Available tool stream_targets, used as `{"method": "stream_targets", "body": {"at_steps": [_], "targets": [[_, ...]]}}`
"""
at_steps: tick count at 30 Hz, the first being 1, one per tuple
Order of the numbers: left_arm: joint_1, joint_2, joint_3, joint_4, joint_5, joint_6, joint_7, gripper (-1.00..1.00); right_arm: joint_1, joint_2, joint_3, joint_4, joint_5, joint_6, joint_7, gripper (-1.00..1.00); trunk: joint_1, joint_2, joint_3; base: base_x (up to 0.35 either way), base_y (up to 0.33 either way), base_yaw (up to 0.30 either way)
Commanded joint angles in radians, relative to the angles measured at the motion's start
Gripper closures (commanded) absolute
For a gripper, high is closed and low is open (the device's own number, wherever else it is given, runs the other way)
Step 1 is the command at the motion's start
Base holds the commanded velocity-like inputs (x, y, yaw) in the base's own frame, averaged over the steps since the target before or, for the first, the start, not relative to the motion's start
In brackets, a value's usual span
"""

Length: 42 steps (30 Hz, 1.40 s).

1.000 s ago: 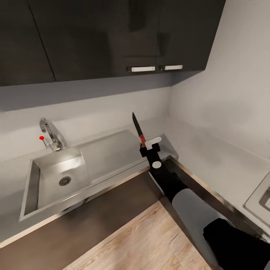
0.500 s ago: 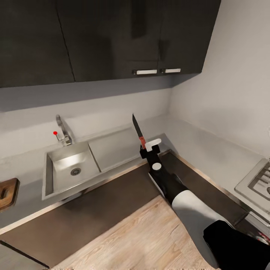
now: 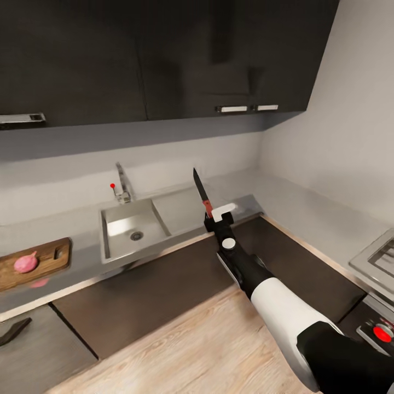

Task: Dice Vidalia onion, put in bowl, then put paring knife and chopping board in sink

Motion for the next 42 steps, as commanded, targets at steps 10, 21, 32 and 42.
{"method": "stream_targets", "body": {"at_steps": [10, 21, 32, 42], "targets": [[0.000, 0.001, -0.009, -0.002, 0.007, -0.001, 0.005, -1.00, -0.001, 0.000, 0.003, 0.003, 0.007, 0.000, -0.008, 1.00, 0.000, -0.002, 0.011, -0.258, 0.208, 0.209], [0.000, 0.001, -0.009, -0.002, 0.007, 0.000, 0.005, -1.00, -0.001, 0.000, 0.003, 0.005, 0.007, 0.001, -0.008, 1.00, 0.000, -0.002, 0.024, -0.150, 0.261, 0.210], [0.000, 0.000, -0.008, -0.002, 0.007, 0.003, 0.005, -1.00, -0.001, 0.000, 0.003, 0.006, 0.007, 0.003, -0.008, 1.00, 0.000, -0.002, 0.036, -0.007, 0.298, 0.177], [0.000, 0.000, -0.008, -0.005, 0.006, 0.001, 0.005, -1.00, -0.001, 0.000, 0.010, 0.008, 0.010, 0.020, -0.009, 1.00, 0.000, -0.002, 0.037, 0.000, 0.236, 0.012]]}}
